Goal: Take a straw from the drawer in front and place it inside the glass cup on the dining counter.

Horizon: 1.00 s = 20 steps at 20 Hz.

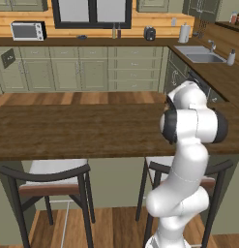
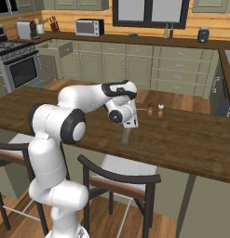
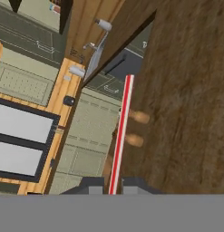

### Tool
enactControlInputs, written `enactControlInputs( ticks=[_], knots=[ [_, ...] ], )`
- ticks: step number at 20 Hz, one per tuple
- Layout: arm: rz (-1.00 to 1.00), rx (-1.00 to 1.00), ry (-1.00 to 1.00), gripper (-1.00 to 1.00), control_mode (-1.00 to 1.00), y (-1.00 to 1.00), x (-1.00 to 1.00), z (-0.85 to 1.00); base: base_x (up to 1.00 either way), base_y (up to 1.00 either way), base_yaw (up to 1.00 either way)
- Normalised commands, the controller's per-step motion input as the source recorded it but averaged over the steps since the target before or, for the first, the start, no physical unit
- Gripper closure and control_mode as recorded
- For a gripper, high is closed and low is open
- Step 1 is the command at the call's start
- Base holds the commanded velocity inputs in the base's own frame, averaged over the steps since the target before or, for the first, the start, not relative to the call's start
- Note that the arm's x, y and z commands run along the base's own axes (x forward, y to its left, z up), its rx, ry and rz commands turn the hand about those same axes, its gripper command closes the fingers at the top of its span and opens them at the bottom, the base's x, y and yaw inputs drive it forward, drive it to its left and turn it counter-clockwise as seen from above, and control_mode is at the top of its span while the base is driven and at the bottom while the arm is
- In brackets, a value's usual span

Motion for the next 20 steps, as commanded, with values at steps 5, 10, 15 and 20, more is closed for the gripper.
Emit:
enactControlInputs(
  ticks=[5,10,15,20],
  knots=[
    [0.00,0.00,-0.06,1.00,-1.00,0.00,0.00,-0.42,0.00,0.00,0.00],
    [0.00,0.00,-0.06,1.00,-1.00,0.00,-0.10,-0.33,0.00,0.00,0.00],
    [0.00,0.00,-0.10,1.00,-1.00,0.00,-0.39,-0.06,0.00,0.00,0.00],
    [0.00,0.00,-0.10,1.00,-1.00,0.00,-0.43,0.00,0.00,0.00,0.00]
  ],
)
